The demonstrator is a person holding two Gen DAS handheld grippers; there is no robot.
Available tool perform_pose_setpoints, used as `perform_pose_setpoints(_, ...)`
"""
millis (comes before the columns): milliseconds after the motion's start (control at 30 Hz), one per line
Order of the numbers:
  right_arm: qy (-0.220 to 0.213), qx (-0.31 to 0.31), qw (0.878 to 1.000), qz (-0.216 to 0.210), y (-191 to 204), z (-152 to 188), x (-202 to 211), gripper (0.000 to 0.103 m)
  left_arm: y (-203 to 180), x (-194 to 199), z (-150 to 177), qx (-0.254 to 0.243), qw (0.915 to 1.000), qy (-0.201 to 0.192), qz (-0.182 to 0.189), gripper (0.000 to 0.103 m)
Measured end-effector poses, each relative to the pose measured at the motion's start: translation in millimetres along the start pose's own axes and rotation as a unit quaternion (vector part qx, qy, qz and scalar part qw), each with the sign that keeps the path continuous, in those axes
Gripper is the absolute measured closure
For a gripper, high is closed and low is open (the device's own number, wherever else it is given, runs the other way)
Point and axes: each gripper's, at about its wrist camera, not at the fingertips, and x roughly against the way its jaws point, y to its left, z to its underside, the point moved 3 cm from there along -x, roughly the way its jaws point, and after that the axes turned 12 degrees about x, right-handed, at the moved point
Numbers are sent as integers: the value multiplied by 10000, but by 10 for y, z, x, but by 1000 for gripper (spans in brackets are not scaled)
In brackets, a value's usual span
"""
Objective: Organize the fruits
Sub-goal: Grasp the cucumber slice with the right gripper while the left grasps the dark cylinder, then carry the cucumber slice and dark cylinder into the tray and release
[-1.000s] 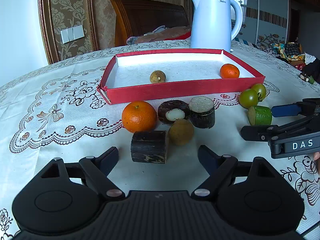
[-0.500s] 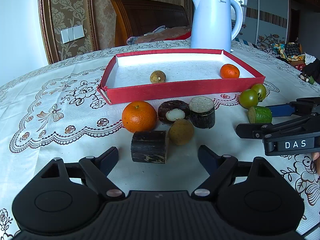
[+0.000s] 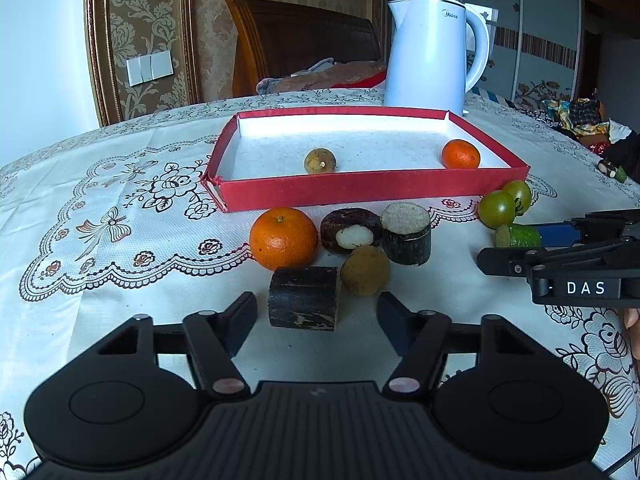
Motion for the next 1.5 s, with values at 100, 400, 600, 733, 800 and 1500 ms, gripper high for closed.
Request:
perform_pose_setpoints(100, 0, -1, 10000, 1, 4, -1, 0, 48, -4, 5, 0, 3, 10000, -20, -12, 48)
perform_pose_setpoints(400, -26, -8, 10000, 21, 4, -3, 17, 61, 16, 18, -11, 79, 9999, -46, 44, 62)
perform_pose_setpoints(600, -61, -16, 10000, -34, 6, -5, 29, 65, 61, 25, -25, 208, 9997, -73, 42, 70)
perform_pose_setpoints(733, -142, -35, 9997, -209, 7, 7, 66, 65, 56, 61, -25, 199, 9996, -165, 68, 70)
perform_pose_setpoints(800, -222, -20, 9994, -256, 11, 15, 109, 65, 60, 81, -27, 219, 9995, -208, 96, 70)
perform_pose_setpoints(1500, -555, -24, 9984, -55, -191, -49, 231, 65, -74, 174, -269, 53, 9979, -578, -300, 71)
